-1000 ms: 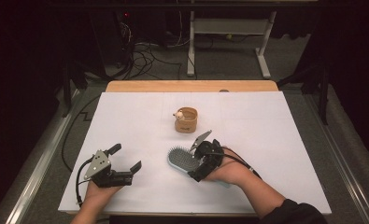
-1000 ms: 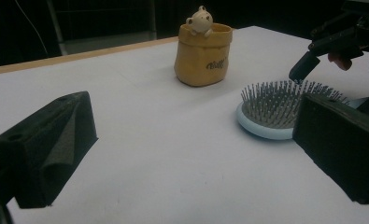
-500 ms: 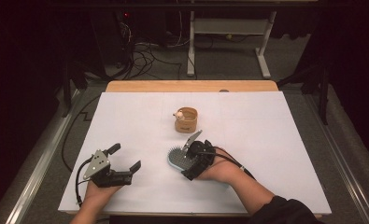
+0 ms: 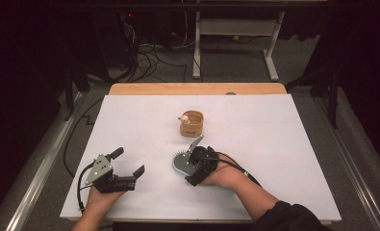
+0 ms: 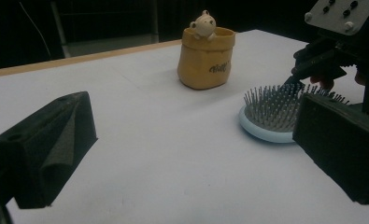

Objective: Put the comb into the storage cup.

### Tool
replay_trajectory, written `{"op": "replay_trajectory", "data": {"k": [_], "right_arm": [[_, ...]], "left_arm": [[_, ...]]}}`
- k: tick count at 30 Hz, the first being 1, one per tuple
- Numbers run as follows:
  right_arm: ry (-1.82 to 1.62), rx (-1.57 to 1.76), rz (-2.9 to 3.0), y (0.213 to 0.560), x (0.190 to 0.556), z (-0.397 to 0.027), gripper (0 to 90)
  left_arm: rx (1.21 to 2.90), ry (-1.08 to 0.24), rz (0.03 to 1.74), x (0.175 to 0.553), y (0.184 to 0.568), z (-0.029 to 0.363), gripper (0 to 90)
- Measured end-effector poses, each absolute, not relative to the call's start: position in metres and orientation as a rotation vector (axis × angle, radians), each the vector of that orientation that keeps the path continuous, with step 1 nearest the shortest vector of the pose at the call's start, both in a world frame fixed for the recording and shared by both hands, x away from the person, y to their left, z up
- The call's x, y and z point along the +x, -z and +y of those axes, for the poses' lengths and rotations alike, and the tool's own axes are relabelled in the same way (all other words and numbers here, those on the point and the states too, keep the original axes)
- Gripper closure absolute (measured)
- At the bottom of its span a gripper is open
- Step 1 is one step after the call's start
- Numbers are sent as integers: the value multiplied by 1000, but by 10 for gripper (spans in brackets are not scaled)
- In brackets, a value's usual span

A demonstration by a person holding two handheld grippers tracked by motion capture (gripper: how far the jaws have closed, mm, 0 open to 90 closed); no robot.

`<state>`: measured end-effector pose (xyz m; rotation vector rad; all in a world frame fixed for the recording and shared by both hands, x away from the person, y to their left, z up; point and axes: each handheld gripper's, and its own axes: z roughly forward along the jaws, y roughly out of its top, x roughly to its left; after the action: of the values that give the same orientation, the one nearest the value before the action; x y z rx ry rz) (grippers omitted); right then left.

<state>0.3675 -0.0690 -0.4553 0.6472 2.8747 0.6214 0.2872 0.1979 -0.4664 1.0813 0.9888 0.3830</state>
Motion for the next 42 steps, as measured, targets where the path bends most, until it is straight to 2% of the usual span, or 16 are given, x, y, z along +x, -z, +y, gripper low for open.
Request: {"op": "replay_trajectory", "data": {"k": [20,30,42], "right_arm": [[-619,614,2891,456,370,-69,148],[-636,631,2883,456,369,-70,194],[-605,648,2890,454,369,-67,205]], "left_arm": [[1073,-378,994,287,467,198,8],[1077,-377,995,287,468,196,8],[1079,-379,996,287,467,197,8]]}}
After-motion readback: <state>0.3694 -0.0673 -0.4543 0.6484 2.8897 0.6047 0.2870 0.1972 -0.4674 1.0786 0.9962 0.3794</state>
